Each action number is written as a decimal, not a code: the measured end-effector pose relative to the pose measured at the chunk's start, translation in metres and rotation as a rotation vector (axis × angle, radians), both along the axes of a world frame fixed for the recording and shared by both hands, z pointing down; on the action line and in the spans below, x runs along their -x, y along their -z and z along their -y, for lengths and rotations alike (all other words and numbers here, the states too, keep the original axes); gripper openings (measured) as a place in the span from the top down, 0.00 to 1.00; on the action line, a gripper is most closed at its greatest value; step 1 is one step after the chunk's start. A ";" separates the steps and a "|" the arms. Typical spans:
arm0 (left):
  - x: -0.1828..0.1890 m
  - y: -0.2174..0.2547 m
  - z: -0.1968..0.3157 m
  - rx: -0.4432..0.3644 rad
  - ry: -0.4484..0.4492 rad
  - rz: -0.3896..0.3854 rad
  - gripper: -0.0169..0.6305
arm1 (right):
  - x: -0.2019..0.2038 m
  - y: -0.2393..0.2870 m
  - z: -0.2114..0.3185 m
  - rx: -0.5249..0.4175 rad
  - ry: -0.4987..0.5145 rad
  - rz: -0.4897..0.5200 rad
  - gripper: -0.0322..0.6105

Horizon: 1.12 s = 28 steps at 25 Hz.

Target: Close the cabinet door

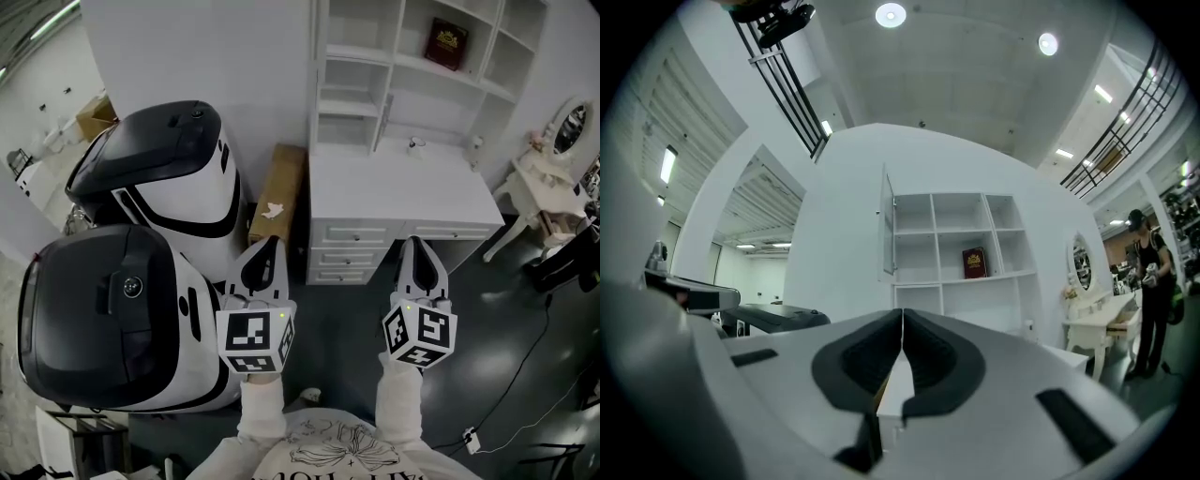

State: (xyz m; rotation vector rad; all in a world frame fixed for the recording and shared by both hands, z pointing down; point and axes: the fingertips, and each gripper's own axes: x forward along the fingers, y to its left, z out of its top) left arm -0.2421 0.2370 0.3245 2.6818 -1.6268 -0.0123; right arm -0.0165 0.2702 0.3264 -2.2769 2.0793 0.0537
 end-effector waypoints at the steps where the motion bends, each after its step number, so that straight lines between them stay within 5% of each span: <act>1: 0.002 0.000 0.002 0.002 0.001 0.000 0.97 | 0.002 0.000 0.002 0.003 0.000 0.000 0.94; 13: 0.007 -0.010 0.047 0.026 0.039 -0.002 0.97 | 0.003 -0.006 0.053 0.012 0.019 0.001 0.94; 28: -0.038 0.008 0.173 -0.007 0.120 0.013 0.97 | -0.036 0.014 0.204 -0.013 0.121 -0.038 0.94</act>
